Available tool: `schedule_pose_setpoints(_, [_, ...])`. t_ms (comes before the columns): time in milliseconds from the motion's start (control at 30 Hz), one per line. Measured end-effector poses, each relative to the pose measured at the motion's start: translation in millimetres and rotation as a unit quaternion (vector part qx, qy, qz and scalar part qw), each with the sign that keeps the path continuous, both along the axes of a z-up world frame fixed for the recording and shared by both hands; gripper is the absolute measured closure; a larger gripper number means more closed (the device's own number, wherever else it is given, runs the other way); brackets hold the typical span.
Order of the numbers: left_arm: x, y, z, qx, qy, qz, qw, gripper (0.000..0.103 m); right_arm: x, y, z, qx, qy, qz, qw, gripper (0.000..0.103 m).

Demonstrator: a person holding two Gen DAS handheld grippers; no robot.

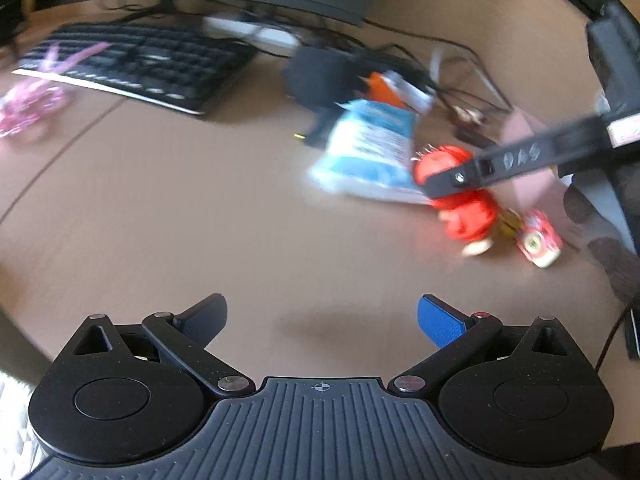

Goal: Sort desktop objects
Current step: 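Grasp the red doll figure with the right gripper and lift it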

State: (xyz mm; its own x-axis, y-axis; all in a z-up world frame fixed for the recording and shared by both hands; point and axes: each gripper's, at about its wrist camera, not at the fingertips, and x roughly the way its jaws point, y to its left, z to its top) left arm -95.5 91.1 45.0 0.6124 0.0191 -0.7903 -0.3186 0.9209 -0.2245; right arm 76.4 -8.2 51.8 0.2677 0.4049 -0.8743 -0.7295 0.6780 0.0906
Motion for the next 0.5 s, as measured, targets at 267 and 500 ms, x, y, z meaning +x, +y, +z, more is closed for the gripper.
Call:
schedule_pose_setpoints(267, [19,-24,0,-0.011,-0.01,-0.095,0.9953,0.0,-35,-56,37,0.094,-0.015,-0.103,0.99,0.035])
schedule_pose_setpoints(500, [41,-44,-2,-0.004,-0.03,-0.157,0.9871,0.0,-87,-122,35,0.048,-0.093,-0.217,0.971,0.018])
